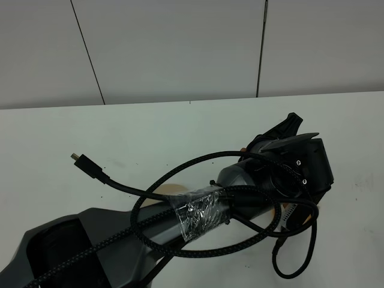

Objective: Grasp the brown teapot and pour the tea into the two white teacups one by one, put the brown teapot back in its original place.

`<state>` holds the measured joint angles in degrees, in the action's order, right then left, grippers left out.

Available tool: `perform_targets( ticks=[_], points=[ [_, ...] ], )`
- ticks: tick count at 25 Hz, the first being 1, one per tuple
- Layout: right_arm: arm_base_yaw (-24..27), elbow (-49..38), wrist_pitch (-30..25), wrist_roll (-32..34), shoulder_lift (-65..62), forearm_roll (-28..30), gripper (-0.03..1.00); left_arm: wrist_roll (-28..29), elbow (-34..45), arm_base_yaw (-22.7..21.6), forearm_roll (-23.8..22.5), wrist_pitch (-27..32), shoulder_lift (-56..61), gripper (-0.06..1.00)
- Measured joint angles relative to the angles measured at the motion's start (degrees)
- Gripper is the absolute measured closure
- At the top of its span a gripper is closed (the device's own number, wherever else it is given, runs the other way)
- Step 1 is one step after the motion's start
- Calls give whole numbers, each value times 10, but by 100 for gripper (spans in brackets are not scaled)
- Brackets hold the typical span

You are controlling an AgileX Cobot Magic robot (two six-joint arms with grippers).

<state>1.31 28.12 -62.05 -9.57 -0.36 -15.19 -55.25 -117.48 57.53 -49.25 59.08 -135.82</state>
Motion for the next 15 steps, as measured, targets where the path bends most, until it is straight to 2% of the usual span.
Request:
perform_targets(
  ticks=[15],
  points=[
    [0,0,0,1,0,0,70,-3,0,0,-3,-2,0,78]
  ],
)
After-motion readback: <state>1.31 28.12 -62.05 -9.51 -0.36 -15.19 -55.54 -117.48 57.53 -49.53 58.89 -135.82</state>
